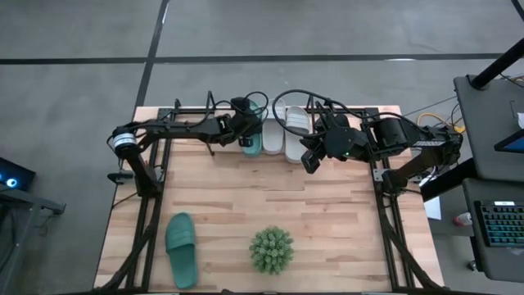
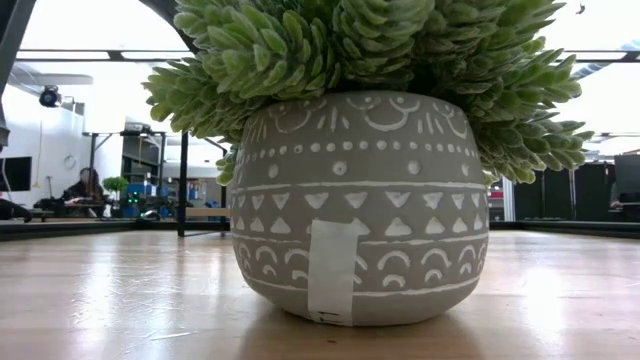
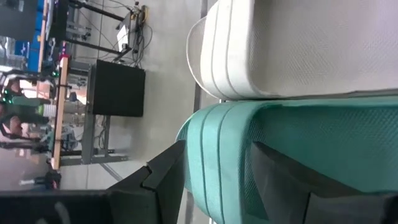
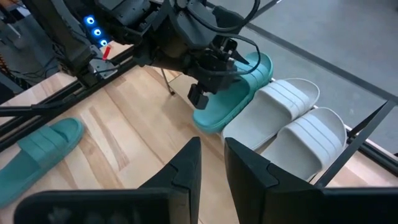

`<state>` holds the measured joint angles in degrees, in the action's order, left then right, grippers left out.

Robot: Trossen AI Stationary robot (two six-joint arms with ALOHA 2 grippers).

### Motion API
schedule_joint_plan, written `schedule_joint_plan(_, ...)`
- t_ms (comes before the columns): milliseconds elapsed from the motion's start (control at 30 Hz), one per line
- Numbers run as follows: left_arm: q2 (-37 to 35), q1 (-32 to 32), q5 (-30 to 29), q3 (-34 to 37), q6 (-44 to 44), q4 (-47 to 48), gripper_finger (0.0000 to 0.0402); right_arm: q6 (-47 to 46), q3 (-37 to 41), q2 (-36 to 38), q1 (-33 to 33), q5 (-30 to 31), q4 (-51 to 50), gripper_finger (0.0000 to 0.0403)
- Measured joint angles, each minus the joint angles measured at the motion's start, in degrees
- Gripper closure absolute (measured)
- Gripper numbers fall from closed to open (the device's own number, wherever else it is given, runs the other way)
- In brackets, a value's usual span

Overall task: Pick and place slides into the shelf
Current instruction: Put the green slipper on the shelf

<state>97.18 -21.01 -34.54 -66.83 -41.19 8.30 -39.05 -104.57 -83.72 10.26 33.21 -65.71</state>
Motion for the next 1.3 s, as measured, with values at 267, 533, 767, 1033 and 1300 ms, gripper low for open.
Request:
schedule_joint_plan(267, -2.2, 2.6, -0.2, 0.0, 1.9, 1.0, 0.0236, 0.1, 0.0, 0.0, 0.0, 0.0, 0.0, 0.0339)
schedule_joint_plan(533, -4.8, 6.2, -2.3, 0.1, 2.4, 2.8, 0.0236, 1.6, 0.0, 0.0, 0.0, 0.0, 0.1, 0.0339)
schedule_joint_plan(767, -8.0, 10.0, -3.7, 0.0, 10.4, 8.9, 0.0236, 2.8, 0.0, 0.0, 0.0, 1.4, 0.3, 0.0339)
schedule_joint_plan(1033, -13.4, 17.2, -5.5, 0.0, 14.3, 15.5, 0.0237, 3.6, 0.0, -1.6, 0.0, 2.9, -0.1, 0.0339)
schedule_joint_plan(1300, -19.5, 24.4, -8.0, -1.9, 25.9, 22.9, 0.0237, 3.7, 0.0, -4.0, -0.2, 2.9, -0.3, 0.0339)
